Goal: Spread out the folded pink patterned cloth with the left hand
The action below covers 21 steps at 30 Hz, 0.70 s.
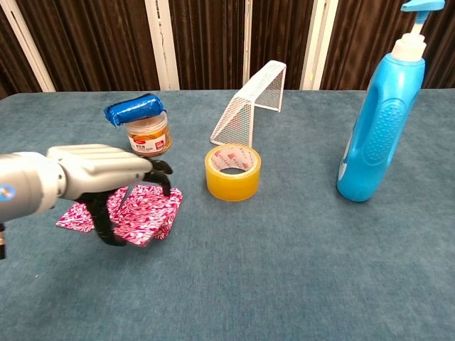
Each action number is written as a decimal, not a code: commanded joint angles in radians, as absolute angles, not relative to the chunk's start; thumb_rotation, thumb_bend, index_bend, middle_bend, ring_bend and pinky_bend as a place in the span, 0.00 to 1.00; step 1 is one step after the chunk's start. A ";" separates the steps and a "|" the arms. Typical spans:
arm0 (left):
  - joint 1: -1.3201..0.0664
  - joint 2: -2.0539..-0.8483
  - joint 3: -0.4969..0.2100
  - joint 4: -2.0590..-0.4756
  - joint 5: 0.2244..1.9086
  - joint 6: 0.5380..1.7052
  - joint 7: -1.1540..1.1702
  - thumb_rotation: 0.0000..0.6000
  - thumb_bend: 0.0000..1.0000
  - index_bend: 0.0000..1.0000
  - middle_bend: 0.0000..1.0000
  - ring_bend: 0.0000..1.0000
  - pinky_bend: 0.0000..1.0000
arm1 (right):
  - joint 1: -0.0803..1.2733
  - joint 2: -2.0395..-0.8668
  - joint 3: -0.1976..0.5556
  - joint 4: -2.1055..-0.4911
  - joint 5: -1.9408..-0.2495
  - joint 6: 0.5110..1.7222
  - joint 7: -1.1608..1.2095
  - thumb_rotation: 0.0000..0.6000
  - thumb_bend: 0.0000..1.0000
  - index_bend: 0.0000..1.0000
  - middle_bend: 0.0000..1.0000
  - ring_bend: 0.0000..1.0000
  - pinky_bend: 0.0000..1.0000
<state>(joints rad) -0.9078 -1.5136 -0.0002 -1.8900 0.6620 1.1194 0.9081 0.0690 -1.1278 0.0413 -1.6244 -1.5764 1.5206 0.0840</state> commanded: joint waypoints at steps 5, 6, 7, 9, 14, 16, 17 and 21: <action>-0.964 -1.606 -0.035 -1.818 0.621 1.085 0.946 1.00 0.44 0.47 0.00 0.00 0.00 | 0.067 -1.128 0.047 -1.622 -1.574 1.529 0.095 1.00 0.36 0.00 0.00 0.00 0.09; -0.971 -1.617 -0.039 -1.807 0.619 1.078 0.949 1.00 0.44 0.47 0.00 0.00 0.00 | 0.067 -1.128 0.047 -1.622 -1.573 1.530 0.096 1.00 0.36 0.00 0.00 0.00 0.09; -0.978 -1.628 -0.042 -1.794 0.620 1.075 0.952 1.00 0.44 0.47 0.00 0.00 0.00 | 0.066 -1.127 0.048 -1.622 -1.574 1.533 0.096 1.00 0.36 0.00 0.00 0.00 0.09; -0.991 -1.646 -0.049 -1.774 0.624 1.072 0.960 1.00 0.44 0.47 0.00 0.00 0.00 | 0.065 -1.127 0.048 -1.622 -1.575 1.535 0.097 1.00 0.36 0.00 0.00 0.00 0.09; -1.017 -1.693 -0.075 -1.733 0.613 1.068 0.964 1.00 0.40 0.39 0.00 0.00 0.00 | 0.065 -1.131 0.049 -1.619 -1.575 1.537 0.098 1.00 0.36 0.00 0.00 0.00 0.09; -1.027 -1.706 -0.079 -1.725 0.595 1.072 0.976 1.00 0.34 0.30 0.00 0.00 0.00 | 0.065 -1.130 0.050 -1.618 -1.574 1.537 0.099 1.00 0.36 0.00 0.00 0.00 0.09; -1.030 -1.709 -0.079 -1.723 0.588 1.075 0.982 1.00 0.30 0.24 0.00 0.00 0.00 | 0.065 -1.130 0.050 -1.618 -1.574 1.537 0.100 1.00 0.36 0.00 0.00 0.00 0.09; -1.039 -1.714 -0.079 -1.727 0.567 1.087 0.996 1.00 0.24 0.06 0.00 0.00 0.00 | 0.064 -1.129 0.050 -1.617 -1.576 1.538 0.104 1.00 0.36 0.00 0.00 0.00 0.09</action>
